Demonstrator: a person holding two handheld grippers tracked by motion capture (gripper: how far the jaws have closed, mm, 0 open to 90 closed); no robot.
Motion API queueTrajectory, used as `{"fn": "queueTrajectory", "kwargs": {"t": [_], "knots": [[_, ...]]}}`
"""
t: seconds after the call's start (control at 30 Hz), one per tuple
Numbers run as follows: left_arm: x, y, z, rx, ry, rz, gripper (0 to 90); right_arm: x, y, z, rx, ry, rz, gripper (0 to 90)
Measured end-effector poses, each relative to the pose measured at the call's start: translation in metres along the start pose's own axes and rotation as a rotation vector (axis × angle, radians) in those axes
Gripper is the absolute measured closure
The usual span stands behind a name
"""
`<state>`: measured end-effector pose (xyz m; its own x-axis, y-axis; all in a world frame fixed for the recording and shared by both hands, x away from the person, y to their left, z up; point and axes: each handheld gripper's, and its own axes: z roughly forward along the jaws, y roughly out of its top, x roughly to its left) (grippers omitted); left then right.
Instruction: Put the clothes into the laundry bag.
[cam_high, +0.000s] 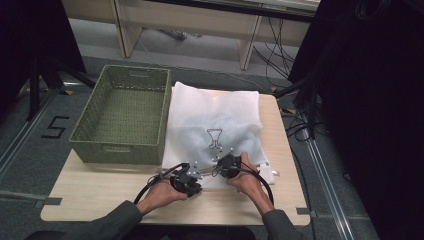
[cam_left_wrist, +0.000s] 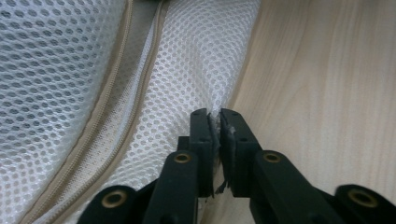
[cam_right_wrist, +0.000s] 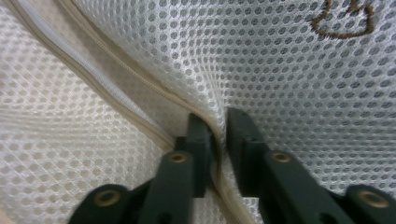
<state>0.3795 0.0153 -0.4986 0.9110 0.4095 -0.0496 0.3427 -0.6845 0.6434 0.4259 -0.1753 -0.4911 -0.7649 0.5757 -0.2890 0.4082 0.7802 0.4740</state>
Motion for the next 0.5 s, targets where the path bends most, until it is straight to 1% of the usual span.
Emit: {"fn": "queueTrajectory", "kwargs": {"t": [0.03,0.07,0.1,0.13,0.17,0.2,0.23,0.27,0.3,0.33,0.37,0.4,0.43,0.47,0.5], "knots": [[0.003,0.001,-0.003,0.010,0.000,0.017,80.0,0.000,0.000,-0.002,-0.011,0.006,0.002,75.3],[0.006,0.001,-0.006,0.008,0.002,0.017,79.6,0.000,0.000,-0.004,-0.015,0.004,0.014,73.6],[0.008,0.002,-0.010,-0.002,-0.005,0.000,79.3,-0.001,0.000,-0.005,-0.027,-0.004,0.010,71.8],[0.010,0.002,-0.013,-0.014,-0.005,0.000,78.9,-0.002,0.000,-0.007,-0.034,-0.008,0.021,68.4],[0.009,0.002,-0.014,-0.034,-0.007,-0.026,78.3,-0.002,0.000,-0.009,-0.044,-0.017,0.023,66.7],[0.011,0.002,-0.017,-0.024,-0.010,-0.017,77.5,-0.002,0.000,-0.011,-0.049,-0.016,0.034,64.7],[0.010,0.002,-0.020,-0.035,-0.007,-0.019,76.8,-0.002,0.000,-0.013,-0.056,-0.009,0.029,63.5],[0.006,0.002,-0.021,-0.088,-0.012,-0.083,75.5,-0.001,0.001,-0.015,-0.063,-0.018,0.026,62.6],[0.010,0.002,-0.028,-0.043,-0.009,-0.016,73.7,0.000,0.001,-0.016,-0.069,-0.020,0.024,62.1],[0.007,0.002,-0.030,-0.078,-0.012,-0.062,69.5,0.002,0.001,-0.020,-0.082,-0.027,0.008,61.8],[0.005,0.002,-0.032,-0.107,-0.008,-0.094,69.5,0.002,0.001,-0.020,-0.082,-0.027,0.008,61.8],[0.008,0.001,-0.039,-0.066,-0.014,-0.043,68.1,0.003,0.001,-0.021,-0.083,-0.026,0.001,62.1],[0.005,0.000,-0.042,-0.124,-0.010,-0.092,66.3,0.006,0.001,-0.022,-0.090,-0.027,0.002,62.9],[0.004,-0.001,-0.047,-0.125,-0.003,-0.094,64.5,0.006,0.002,-0.024,-0.096,-0.030,-0.014,64.2],[0.005,-0.002,-0.052,-0.124,-0.002,-0.091,63.1,0.008,0.002,-0.024,-0.095,-0.029,-0.020,67.5]]}}
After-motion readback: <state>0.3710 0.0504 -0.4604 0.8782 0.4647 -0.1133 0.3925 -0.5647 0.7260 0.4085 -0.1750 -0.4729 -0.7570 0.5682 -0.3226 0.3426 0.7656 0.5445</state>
